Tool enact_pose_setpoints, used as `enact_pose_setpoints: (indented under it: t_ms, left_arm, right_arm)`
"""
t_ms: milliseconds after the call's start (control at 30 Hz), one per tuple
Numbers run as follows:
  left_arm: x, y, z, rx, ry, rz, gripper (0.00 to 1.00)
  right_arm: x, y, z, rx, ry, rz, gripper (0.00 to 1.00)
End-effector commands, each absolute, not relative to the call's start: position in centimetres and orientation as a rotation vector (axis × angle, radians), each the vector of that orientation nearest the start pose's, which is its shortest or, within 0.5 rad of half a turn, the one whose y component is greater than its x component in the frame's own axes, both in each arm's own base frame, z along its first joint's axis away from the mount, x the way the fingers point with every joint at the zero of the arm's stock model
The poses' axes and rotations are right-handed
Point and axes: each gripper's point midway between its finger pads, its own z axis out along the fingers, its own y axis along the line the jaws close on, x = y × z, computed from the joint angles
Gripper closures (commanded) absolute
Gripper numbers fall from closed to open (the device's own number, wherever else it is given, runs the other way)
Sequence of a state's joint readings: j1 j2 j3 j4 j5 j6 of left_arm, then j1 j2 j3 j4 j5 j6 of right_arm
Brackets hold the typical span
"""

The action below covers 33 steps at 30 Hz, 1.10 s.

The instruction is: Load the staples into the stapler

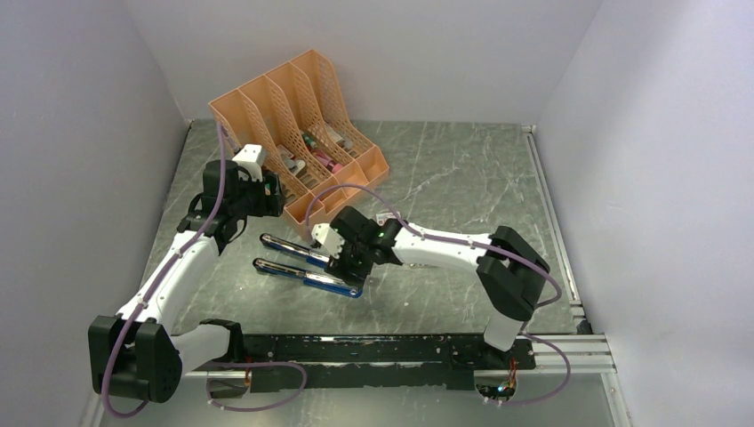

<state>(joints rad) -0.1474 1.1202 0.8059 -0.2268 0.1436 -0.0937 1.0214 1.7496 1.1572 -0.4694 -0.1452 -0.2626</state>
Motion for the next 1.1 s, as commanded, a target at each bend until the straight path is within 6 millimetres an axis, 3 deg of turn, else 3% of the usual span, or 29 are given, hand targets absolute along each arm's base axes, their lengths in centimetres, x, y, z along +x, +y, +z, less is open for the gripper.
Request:
enact_pose_setpoints:
  t_ms: [0,200,333,400,500,667,867,1067]
  left_arm:
    - [33.9,-7.8,17.6,0.142,2.094,-0.298,0.24]
    - [33.9,-7.9,17.7,0.142,2.092,-0.302,0.24]
    - [33.9,-7.9,17.8,0.144,2.088,-0.308,0.24]
    - [33.8,-8.0,18.0,0.146,2.082,-0.309,0.24]
    - [33.8,-8.0,18.1,0.146,2.077,-0.310,0.24]
    - [33.8,-8.0,18.1,0.145,2.076,-0.311,0.24]
    - [33.8,-8.1,18.3,0.149,2.070,-0.317,0.24]
    - [33.8,-8.1,18.2,0.151,2.071,-0.312,0.24]
  right_arm:
    - [19.6,35.0,8.8,-1.563,2.030,0.489,0.37]
    - [19.4,34.9,12.0,-1.456,1.919,0.555,0.37]
    - [17.3,33.0,11.3,-1.482,1.832,0.616,0.41]
    - [16.1,32.8,11.3,-1.529,1.703,0.676,0.46]
    - [15.3,32.0,11.5,-1.542,1.516,0.679,0.43]
    - [15.2,29.7,9.3,-1.669,1.433,0.571,0.43]
    - [13.7,28.6,7.5,-1.784,1.517,0.805,0.49]
    - [13.4,28.1,5.7,-1.827,1.582,0.851,0.50]
